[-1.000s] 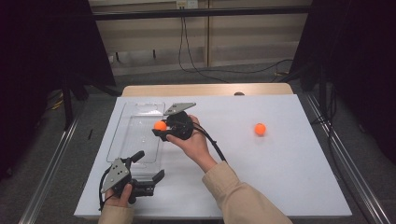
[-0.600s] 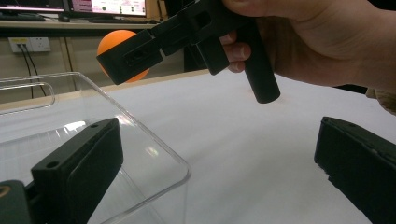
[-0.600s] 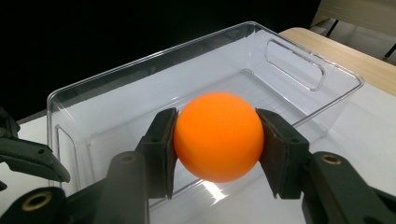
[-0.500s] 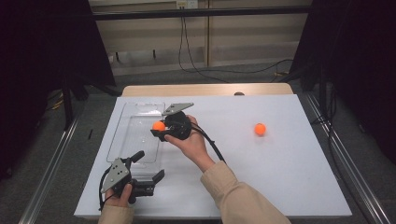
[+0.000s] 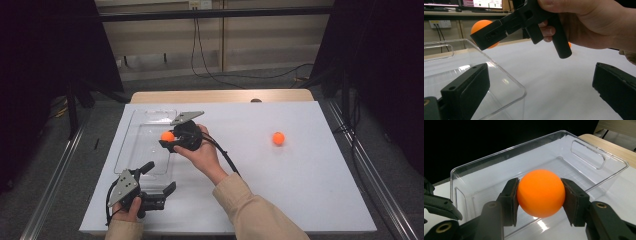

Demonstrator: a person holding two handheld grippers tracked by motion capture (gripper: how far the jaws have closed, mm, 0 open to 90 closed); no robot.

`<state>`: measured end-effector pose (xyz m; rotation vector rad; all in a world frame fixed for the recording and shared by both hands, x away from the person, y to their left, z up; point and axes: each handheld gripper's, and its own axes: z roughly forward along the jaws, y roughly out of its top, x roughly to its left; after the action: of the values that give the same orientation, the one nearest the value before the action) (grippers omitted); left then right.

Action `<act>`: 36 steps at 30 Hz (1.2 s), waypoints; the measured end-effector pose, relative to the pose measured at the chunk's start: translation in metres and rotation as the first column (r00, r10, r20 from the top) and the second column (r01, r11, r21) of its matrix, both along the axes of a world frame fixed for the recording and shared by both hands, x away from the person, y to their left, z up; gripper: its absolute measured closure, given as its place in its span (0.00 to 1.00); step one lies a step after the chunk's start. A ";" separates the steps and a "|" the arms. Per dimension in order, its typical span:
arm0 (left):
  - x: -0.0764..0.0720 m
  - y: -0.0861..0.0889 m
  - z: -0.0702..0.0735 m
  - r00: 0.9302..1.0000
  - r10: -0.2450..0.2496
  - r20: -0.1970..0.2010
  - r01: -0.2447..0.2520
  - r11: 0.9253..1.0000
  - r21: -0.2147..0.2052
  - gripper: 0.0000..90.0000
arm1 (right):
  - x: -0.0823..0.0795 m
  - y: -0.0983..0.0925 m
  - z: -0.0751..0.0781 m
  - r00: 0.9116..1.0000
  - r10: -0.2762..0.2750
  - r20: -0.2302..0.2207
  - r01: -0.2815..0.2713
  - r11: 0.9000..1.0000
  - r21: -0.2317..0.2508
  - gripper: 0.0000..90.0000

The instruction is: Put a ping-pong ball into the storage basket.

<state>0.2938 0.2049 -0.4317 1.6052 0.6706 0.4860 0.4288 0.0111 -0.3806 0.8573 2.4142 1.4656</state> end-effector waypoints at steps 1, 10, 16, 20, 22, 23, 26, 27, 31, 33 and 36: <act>0.000 0.000 0.000 1.000 0.000 0.000 0.000 1.000 0.000 0.01 | 0.000 0.000 0.000 1.000 0.001 -0.001 -0.001 1.000 -0.001 0.57; 0.000 0.001 0.000 1.000 0.002 0.000 -0.002 1.000 0.001 0.01 | 0.001 0.002 -0.002 1.000 -0.003 -0.005 0.003 1.000 -0.004 0.57; 0.000 0.000 0.000 1.000 -0.002 0.000 0.002 1.000 0.004 0.01 | 0.002 0.003 -0.002 1.000 -0.003 -0.006 0.003 1.000 -0.003 0.57; 0.000 0.001 0.000 1.000 0.002 0.001 -0.002 1.000 0.004 0.01 | 0.002 0.003 -0.003 1.000 -0.001 -0.004 0.001 1.000 -0.003 0.57; 0.000 0.000 0.000 1.000 0.000 -0.001 0.000 1.000 0.000 0.01 | 0.002 0.004 -0.004 1.000 -0.002 -0.005 0.002 1.000 -0.002 0.57; 0.000 0.000 0.000 1.000 -0.003 0.000 0.003 1.000 0.004 0.01 | 0.002 0.004 -0.004 1.000 -0.002 -0.005 0.002 1.000 -0.001 0.57; 0.000 0.000 0.000 1.000 -0.002 -0.004 0.002 1.000 -0.003 0.01 | 0.003 0.005 -0.004 1.000 -0.004 -0.006 0.004 1.000 0.001 0.57; 0.000 0.000 0.000 1.000 -0.003 -0.004 0.003 1.000 0.000 0.01 | 0.003 0.005 -0.004 1.000 -0.003 -0.006 0.003 1.000 0.002 0.57; 0.000 0.000 0.000 1.000 0.000 0.000 0.000 1.000 0.002 0.01 | 0.003 0.005 -0.005 1.000 -0.002 -0.005 0.002 1.000 0.004 0.57; 0.000 0.000 0.000 1.000 -0.002 -0.002 0.002 1.000 0.000 0.01 | 0.003 0.005 -0.005 1.000 -0.001 -0.003 0.001 1.000 0.004 0.57; 0.000 0.000 0.000 1.000 -0.002 -0.001 0.002 1.000 0.001 0.01 | 0.003 0.006 -0.006 1.000 0.001 0.000 -0.001 1.000 -0.003 0.57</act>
<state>0.2940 0.2051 -0.4317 1.6069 0.6692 0.4841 0.4320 0.0175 -0.3866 0.8551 2.4172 1.4617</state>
